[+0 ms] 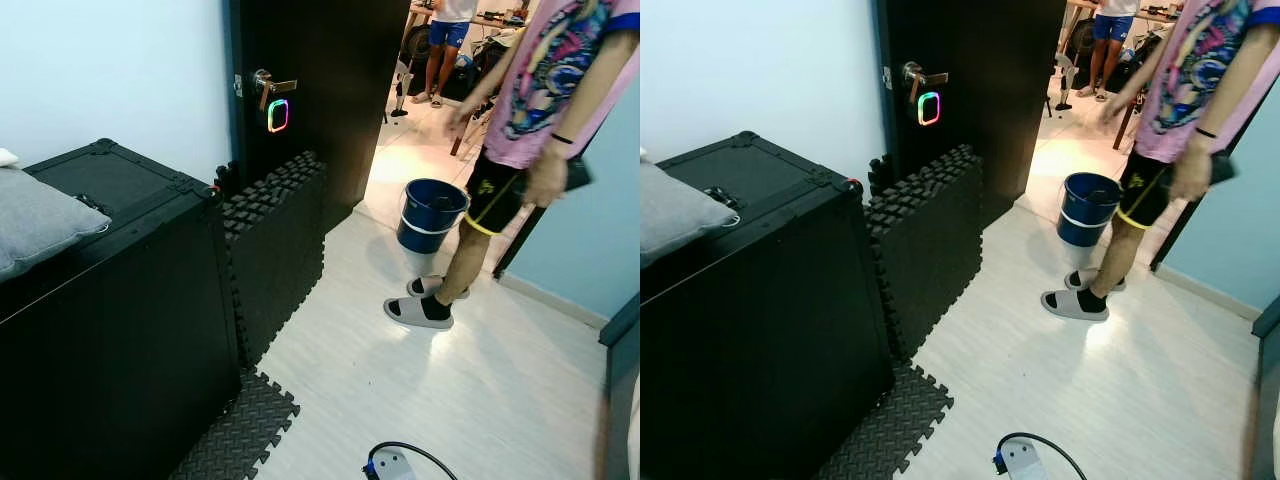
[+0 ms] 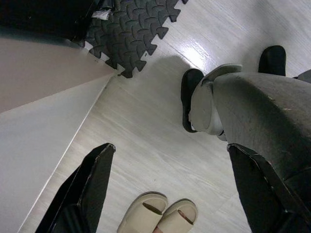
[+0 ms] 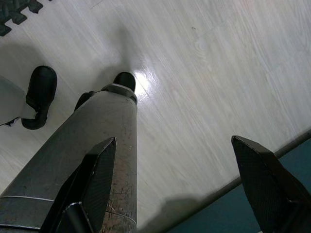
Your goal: Clean up the room
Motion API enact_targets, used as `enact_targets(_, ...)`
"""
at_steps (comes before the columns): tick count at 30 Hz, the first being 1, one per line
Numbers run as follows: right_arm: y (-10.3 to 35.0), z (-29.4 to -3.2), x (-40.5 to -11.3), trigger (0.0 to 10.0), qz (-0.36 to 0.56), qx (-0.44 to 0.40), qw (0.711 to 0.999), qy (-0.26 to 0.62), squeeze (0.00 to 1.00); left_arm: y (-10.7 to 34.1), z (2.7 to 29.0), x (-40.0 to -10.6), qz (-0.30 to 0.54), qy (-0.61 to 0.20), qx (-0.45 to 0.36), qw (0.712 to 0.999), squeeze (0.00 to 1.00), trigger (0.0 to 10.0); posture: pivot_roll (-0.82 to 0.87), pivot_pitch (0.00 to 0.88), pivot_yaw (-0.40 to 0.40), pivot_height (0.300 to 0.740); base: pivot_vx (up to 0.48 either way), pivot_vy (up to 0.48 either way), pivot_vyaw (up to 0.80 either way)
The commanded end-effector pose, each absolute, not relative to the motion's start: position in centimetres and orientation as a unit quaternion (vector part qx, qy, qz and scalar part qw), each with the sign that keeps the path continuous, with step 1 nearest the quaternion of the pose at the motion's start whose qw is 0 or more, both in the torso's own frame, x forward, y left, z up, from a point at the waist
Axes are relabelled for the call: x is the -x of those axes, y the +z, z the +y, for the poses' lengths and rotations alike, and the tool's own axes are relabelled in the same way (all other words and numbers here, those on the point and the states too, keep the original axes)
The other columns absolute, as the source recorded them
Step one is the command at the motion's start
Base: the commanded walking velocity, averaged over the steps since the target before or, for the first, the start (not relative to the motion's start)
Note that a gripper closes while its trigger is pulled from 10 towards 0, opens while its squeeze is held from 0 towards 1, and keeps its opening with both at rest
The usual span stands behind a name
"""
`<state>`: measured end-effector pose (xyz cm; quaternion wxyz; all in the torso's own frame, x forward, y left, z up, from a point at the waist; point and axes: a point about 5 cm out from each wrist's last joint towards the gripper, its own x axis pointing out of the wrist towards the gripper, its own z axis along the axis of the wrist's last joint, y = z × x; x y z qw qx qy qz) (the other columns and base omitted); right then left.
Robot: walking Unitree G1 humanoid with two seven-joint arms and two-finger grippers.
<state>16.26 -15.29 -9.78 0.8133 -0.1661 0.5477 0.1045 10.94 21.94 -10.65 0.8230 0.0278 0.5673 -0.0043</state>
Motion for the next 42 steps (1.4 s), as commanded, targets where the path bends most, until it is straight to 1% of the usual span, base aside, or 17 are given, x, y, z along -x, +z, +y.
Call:
enact_targets(1,-10.37,-16.02,-14.65,10.0,0.577,0.171,0.792,0.104,0.00,-11.07,21.24,-9.85,0.589,-0.026,-0.021,0.808,0.00,10.0,-0.02,0.066,-0.124,0.740,0.000,0.000,0.00)
enact_targets(8,-10.28,-16.32,-14.87,10.0,0.574,0.176,0.793,0.103,0.00,-11.11,20.99,-9.90,0.589,-0.020,-0.008,0.808,0.00,10.0,-0.03,0.076,-0.131,0.740,0.000,0.000,0.00)
enact_targets(13,-10.33,-16.56,-14.67,10.0,0.578,0.177,0.790,0.102,0.00,-11.14,20.79,-9.90,0.591,-0.024,-0.008,0.806,0.00,10.0,-0.04,0.061,-0.139,0.740,0.000,0.000,-0.79)
enact_targets(42,-10.34,-16.45,-14.66,10.0,0.578,0.173,0.791,0.102,0.00,-11.10,20.92,-9.97,0.591,-0.028,-0.014,0.806,0.00,10.0,-0.05,0.080,-0.117,0.740,0.000,0.000,-0.79)
